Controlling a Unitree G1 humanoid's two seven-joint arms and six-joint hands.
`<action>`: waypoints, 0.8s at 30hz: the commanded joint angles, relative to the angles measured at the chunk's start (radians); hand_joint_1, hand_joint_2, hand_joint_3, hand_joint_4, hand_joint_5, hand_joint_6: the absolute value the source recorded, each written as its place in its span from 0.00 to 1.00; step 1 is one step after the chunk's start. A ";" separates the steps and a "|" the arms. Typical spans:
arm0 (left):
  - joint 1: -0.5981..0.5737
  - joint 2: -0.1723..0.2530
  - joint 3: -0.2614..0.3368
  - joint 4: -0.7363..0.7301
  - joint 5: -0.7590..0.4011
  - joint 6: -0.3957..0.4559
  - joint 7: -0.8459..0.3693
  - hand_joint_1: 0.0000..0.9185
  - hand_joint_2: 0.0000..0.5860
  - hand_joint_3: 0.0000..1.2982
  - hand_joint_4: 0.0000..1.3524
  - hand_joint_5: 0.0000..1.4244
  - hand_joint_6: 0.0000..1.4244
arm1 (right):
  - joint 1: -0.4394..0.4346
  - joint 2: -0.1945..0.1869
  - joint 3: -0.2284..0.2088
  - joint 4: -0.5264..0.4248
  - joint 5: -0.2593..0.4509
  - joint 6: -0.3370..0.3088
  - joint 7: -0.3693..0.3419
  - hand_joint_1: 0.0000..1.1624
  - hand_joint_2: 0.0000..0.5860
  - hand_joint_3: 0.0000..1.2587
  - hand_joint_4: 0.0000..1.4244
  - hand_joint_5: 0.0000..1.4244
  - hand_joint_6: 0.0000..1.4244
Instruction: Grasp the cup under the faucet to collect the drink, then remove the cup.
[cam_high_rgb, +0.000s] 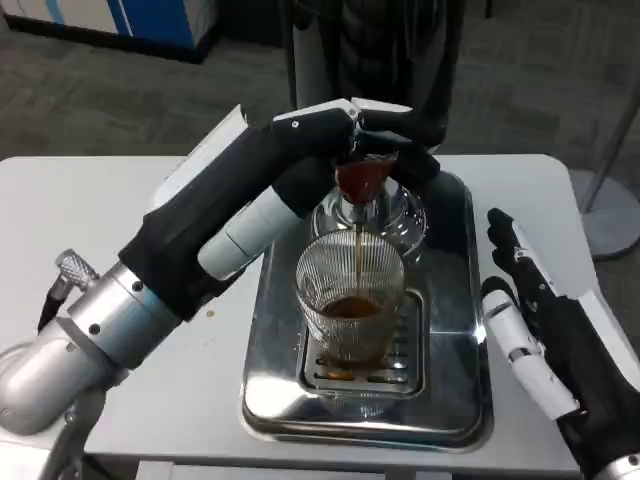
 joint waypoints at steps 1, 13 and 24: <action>0.042 0.023 -0.007 0.009 0.026 0.009 -0.015 0.00 0.10 0.32 0.33 0.31 0.12 | 0.000 0.003 0.009 0.009 -0.011 0.002 -0.009 0.09 1.00 0.00 0.00 0.00 0.10; 0.052 0.032 -0.001 -0.006 0.024 0.014 -0.011 0.00 0.10 0.32 0.33 0.31 0.12 | -0.018 0.015 0.038 0.032 -0.029 -0.008 -0.014 0.10 1.00 0.00 0.00 0.00 0.10; 0.061 0.037 0.002 -0.020 0.030 0.020 0.008 0.00 0.11 0.33 0.33 0.31 0.13 | -0.027 0.022 0.050 0.045 -0.032 -0.012 -0.020 0.49 1.00 0.00 0.00 0.00 0.10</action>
